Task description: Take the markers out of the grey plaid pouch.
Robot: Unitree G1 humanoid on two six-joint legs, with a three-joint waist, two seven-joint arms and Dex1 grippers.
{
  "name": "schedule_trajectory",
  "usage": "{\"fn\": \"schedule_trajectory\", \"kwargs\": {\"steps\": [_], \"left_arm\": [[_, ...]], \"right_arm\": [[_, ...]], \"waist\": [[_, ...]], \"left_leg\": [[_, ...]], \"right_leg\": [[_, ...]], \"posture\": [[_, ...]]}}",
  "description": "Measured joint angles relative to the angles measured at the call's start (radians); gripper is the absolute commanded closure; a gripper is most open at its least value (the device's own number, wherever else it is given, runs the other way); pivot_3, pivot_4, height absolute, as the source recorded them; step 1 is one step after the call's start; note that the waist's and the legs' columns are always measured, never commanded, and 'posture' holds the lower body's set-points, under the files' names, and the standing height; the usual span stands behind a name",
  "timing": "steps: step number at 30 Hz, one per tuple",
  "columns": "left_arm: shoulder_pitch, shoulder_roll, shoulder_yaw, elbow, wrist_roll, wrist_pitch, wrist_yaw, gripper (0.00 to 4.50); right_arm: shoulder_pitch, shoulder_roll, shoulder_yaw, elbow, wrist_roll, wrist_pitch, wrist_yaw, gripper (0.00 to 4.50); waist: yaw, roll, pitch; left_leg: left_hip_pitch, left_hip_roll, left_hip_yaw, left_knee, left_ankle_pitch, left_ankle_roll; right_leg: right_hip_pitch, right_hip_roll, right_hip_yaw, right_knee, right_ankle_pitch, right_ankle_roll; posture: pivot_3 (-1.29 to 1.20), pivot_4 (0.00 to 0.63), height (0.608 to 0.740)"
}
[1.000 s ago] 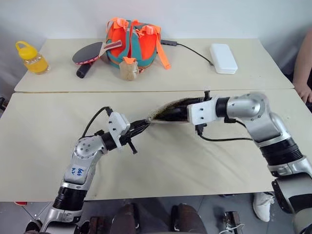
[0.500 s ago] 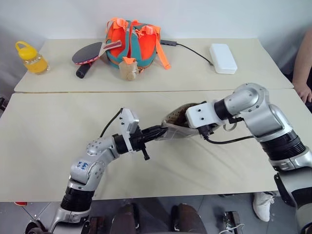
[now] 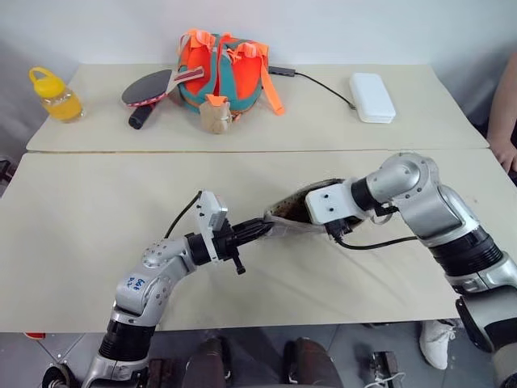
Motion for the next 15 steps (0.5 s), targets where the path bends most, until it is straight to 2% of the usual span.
{"fn": "schedule_trajectory", "kwargs": {"steps": [3,12,15], "left_arm": [[0.0,-0.001,0.0,0.0,0.002,-0.001,0.0,4.5],[0.0,-0.002,0.0,0.0,0.002,-0.001,0.002,4.5],[0.0,-0.002,0.0,0.0,0.005,-0.001,0.002,4.5]], "right_arm": [[0.019,-0.002,0.0,-0.006,-0.008,0.001,-0.005,3.74],[0.026,0.01,0.001,0.009,-0.043,-0.033,-0.065,3.74],[0.025,0.022,-0.001,0.013,-0.031,-0.019,-0.065,3.13]], "waist": [[-0.001,0.0,0.0],[-0.002,0.0,0.0],[-0.002,0.0,0.0]], "left_leg": [[0.0,0.0,0.0,0.0,0.0,0.0],[0.0,0.0,0.0,0.0,0.0,0.0],[0.0,0.0,0.0,0.0,0.0,0.0]], "right_leg": [[0.0,0.0,0.0,0.0,0.0,0.0],[0.0,0.0,0.0,0.0,0.0,0.0],[0.0,0.0,0.0,0.0,0.0,0.0]], "posture": [[0.0,0.15,0.74],[0.0,0.15,0.74],[0.0,0.15,0.74]]}}
